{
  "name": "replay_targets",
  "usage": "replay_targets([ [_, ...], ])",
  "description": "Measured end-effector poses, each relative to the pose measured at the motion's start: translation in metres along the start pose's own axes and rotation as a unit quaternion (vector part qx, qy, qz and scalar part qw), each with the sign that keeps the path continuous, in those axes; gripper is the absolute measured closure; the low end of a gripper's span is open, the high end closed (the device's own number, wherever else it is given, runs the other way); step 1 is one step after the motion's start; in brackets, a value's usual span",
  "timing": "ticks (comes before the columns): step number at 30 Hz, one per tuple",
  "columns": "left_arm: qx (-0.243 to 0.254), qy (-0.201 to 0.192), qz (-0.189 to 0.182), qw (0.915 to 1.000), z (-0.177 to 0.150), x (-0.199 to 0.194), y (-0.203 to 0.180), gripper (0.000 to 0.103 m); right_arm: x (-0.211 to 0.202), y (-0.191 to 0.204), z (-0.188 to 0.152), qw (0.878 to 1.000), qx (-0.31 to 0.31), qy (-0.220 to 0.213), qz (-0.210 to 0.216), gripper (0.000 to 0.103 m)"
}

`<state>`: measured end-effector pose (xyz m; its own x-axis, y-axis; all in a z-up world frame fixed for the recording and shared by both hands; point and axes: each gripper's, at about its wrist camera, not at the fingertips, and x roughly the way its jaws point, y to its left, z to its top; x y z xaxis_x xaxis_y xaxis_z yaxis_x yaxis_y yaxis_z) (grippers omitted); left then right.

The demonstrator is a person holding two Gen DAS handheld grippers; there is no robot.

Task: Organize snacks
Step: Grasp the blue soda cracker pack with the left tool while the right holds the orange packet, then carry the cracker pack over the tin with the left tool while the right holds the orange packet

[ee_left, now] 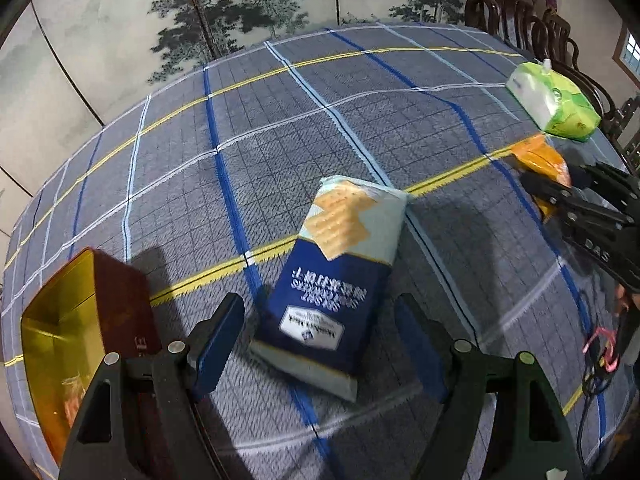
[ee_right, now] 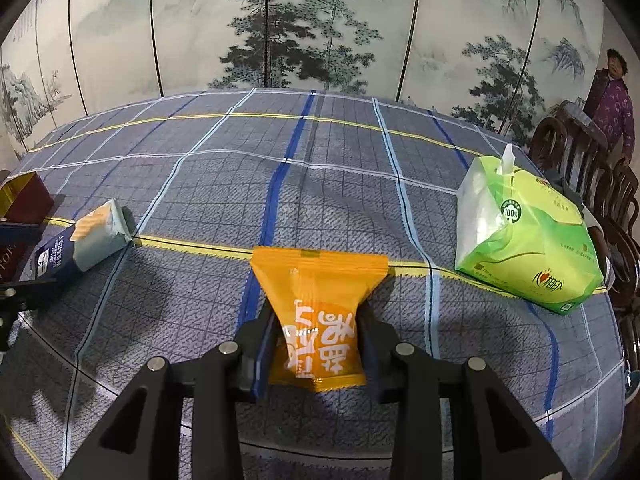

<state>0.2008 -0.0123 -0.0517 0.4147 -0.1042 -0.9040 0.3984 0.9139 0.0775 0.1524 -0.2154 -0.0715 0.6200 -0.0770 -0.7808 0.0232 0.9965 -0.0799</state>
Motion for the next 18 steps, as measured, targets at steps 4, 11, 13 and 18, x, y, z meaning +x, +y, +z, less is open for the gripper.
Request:
replay_targets([
  [4,-0.003,0.003,-0.002,1.0000,0.006,0.006,0.002,0.028,0.000,0.000,0.000,1.000,0.001,0.000,0.001,0.066],
  [11,-0.022,0.003,-0.022,0.9995,0.009,0.012,0.002,0.041,0.001,-0.001,0.000,1.000,0.002,0.000,0.003,0.065],
  [13,-0.025,0.002,-0.024,0.9994,0.007,0.011,0.000,0.044,0.001,-0.002,0.000,1.000,0.003,0.001,0.005,0.065],
  [18,-0.021,0.000,-0.021,0.9996,0.003,0.007,-0.008,0.053,0.002,-0.003,0.000,1.000,0.005,0.001,0.007,0.065],
])
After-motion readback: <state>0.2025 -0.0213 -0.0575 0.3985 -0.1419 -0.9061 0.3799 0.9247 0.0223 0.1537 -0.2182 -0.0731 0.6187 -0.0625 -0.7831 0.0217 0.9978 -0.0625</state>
